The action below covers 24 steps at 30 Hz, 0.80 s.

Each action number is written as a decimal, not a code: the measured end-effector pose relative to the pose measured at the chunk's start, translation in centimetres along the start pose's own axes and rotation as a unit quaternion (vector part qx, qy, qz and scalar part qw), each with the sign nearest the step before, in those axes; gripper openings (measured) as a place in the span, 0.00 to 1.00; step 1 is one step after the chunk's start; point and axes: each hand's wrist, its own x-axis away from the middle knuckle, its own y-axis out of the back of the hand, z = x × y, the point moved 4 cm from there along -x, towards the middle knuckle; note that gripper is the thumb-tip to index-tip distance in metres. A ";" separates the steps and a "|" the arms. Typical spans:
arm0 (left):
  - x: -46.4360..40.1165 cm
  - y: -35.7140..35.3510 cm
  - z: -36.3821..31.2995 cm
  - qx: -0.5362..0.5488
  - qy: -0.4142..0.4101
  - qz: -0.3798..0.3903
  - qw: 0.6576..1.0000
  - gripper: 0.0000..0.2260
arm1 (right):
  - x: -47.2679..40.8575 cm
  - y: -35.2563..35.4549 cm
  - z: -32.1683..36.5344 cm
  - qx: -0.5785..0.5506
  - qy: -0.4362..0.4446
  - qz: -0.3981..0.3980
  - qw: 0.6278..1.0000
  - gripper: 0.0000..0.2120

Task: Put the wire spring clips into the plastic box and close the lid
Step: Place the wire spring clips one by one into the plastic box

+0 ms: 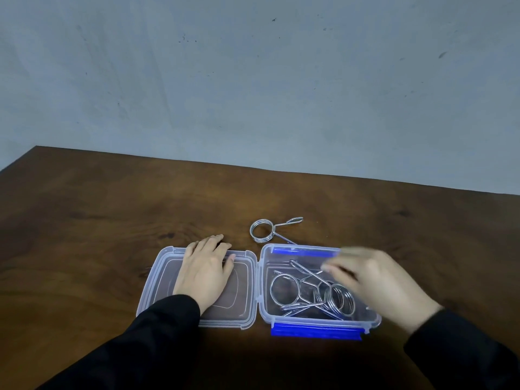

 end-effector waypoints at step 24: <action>0.1 -0.3 0.2 0.008 -0.006 -0.004 1.000 0.15 | -12.4 -2.0 -3.1 -0.153 -0.090 0.000 0.984 0.09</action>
